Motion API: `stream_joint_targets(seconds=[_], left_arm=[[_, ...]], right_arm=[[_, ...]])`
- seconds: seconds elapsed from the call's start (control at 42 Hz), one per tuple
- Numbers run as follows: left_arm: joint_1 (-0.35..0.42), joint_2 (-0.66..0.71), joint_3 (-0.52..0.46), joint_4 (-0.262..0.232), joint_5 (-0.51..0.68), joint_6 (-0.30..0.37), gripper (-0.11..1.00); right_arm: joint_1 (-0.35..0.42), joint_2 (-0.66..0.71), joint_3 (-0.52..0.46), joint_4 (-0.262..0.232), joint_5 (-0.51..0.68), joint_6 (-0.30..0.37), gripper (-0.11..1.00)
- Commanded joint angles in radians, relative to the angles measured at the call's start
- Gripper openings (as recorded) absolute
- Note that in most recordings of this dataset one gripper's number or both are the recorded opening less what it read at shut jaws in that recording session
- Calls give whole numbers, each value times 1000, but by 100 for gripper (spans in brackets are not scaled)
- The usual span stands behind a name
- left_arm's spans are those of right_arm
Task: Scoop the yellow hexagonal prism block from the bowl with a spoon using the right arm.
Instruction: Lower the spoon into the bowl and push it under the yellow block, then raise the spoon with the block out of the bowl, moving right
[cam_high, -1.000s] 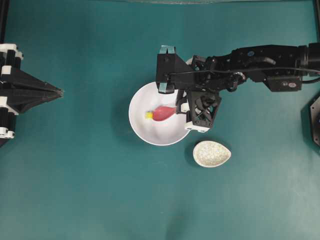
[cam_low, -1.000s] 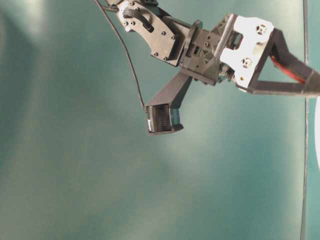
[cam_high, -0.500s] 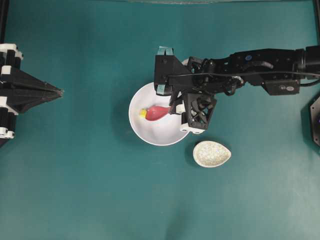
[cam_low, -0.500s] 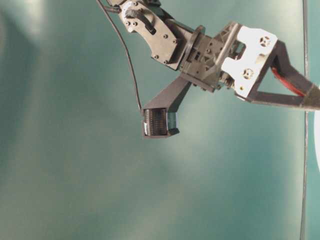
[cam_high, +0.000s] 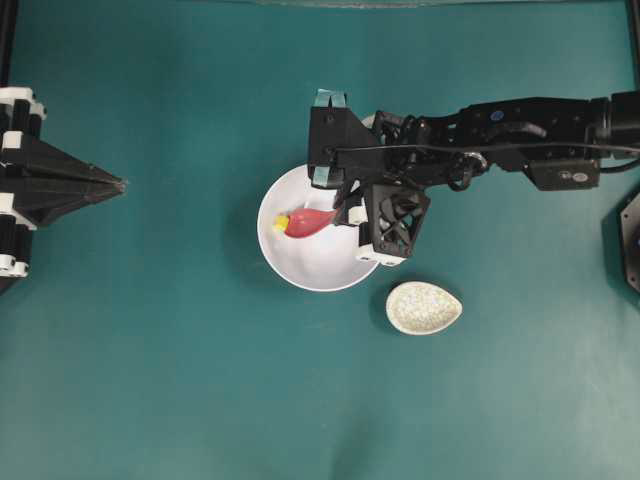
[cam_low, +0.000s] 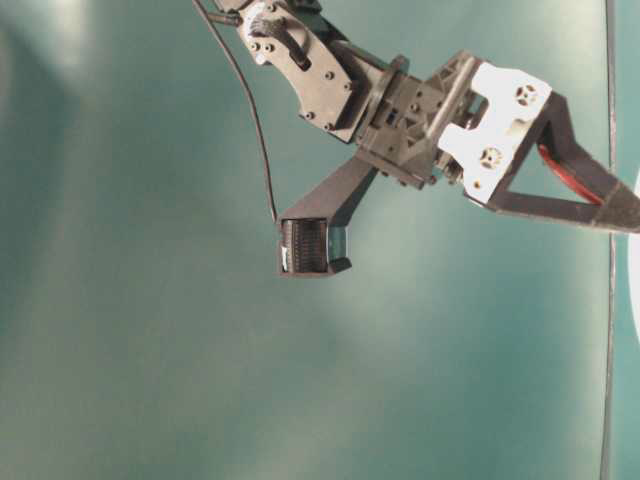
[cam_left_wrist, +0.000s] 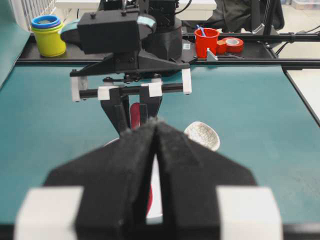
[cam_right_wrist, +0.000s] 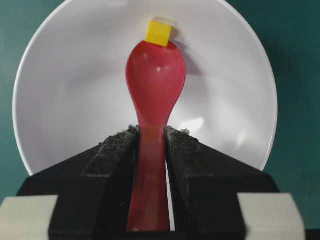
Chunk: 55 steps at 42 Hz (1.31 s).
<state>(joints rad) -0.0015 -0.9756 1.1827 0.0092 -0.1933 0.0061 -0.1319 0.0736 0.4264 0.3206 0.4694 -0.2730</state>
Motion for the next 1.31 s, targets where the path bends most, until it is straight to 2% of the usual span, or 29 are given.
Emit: stream_joint_targets(seconds=[0.0,1.286], left_arm=[[2,5,-21,3,-11,2,0],[2,5,-21,3,-11,0,0]], right_arm=[[2,-15,-26,0,-11,-2,24],[2,-75,-20,0,-48,0,24]])
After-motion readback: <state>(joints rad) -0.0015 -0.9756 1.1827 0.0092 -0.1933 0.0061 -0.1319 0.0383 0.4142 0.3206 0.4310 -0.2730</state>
